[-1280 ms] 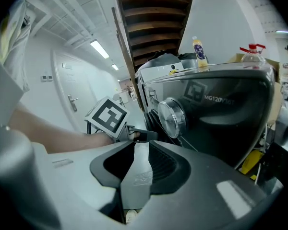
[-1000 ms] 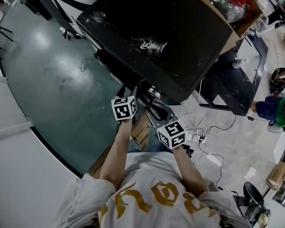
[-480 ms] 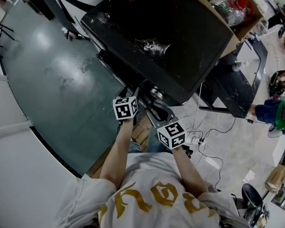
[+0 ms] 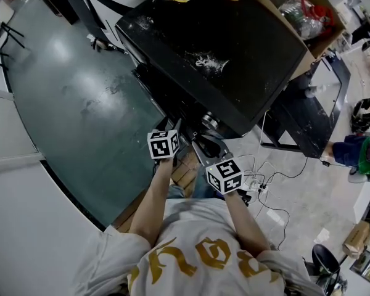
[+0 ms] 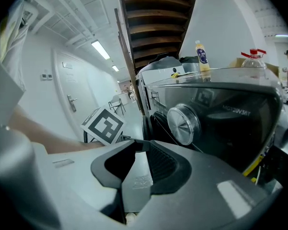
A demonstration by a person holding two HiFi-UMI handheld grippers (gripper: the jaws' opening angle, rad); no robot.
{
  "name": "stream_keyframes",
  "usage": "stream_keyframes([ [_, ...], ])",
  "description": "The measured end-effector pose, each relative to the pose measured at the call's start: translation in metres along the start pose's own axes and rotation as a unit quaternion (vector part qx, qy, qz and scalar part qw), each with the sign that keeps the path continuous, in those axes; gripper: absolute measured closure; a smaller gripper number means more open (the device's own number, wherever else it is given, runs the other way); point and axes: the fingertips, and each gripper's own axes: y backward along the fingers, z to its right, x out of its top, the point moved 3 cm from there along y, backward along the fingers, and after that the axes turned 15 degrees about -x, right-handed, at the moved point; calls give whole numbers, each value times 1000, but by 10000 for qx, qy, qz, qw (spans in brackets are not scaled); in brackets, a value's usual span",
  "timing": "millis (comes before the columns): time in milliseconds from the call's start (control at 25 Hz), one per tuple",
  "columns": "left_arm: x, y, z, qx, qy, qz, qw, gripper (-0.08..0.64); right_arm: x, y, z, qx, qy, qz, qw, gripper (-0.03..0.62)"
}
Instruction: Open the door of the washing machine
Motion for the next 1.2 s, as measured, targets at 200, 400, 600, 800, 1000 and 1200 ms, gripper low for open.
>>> stream_keyframes([
  [200,-6,11,-5,6,30,-33,10000,345,1,0,-10,46,64,15,10000,486],
  [400,-13,23,-11,26,47,-88,9999,354,1,-2,-20,95,113,33,9999,486],
  [600,-20,36,-19,87,80,-123,9999,364,2,-4,-32,148,194,49,9997,486],
  [800,-26,49,-27,122,124,-133,9998,376,4,-8,-42,193,262,55,9995,486],
  [1000,-31,63,-35,167,161,-131,9996,386,4,-11,-53,281,374,18,9989,486],
  [1200,-36,76,-43,263,203,-93,9994,397,6,-12,-58,315,410,30,9987,486],
])
